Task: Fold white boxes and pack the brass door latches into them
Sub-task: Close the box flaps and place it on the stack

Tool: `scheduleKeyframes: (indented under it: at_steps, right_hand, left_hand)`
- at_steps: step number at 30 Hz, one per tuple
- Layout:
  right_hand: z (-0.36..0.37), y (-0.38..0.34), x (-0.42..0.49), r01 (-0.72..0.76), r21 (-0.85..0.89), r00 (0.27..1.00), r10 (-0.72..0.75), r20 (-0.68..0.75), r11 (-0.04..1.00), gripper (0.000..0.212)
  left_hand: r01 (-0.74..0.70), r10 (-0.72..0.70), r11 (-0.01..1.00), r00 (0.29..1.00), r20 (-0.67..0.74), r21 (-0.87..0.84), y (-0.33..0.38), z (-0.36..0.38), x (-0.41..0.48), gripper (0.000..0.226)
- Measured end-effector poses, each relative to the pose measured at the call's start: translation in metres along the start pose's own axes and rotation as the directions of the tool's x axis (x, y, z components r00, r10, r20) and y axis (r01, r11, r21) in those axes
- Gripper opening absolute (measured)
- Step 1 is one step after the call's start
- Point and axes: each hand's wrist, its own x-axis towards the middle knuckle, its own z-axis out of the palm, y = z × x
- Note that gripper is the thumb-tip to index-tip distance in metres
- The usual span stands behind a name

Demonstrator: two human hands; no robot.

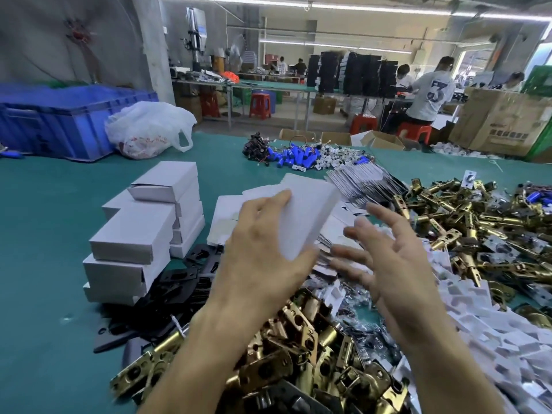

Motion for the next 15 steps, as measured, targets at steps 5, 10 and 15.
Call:
scheduleKeyframes:
  at_steps: [5, 10, 15]
  right_hand:
    - [-0.004, 0.014, -0.001, -0.101, -0.187, 0.988, 0.121, 0.096, 0.977, 0.025]
    - [-0.001, 0.028, 0.001, -0.126, -0.291, 0.978, 0.168, 0.123, 0.948, 0.02]
    - [0.0, 0.048, 0.014, -0.014, -0.566, 0.996, 0.059, 0.061, 0.824, 0.01]
  left_hand:
    - [0.289, -0.217, 0.904, 0.945, -0.245, 0.315, -0.037, -0.042, 0.013, 0.065]
    - [0.483, -0.312, 0.793, 0.845, -0.434, 0.371, -0.073, -0.071, 0.018, 0.05]
    - [0.514, -0.354, 0.759, 0.842, -0.408, 0.401, -0.082, -0.07, 0.019, 0.042]
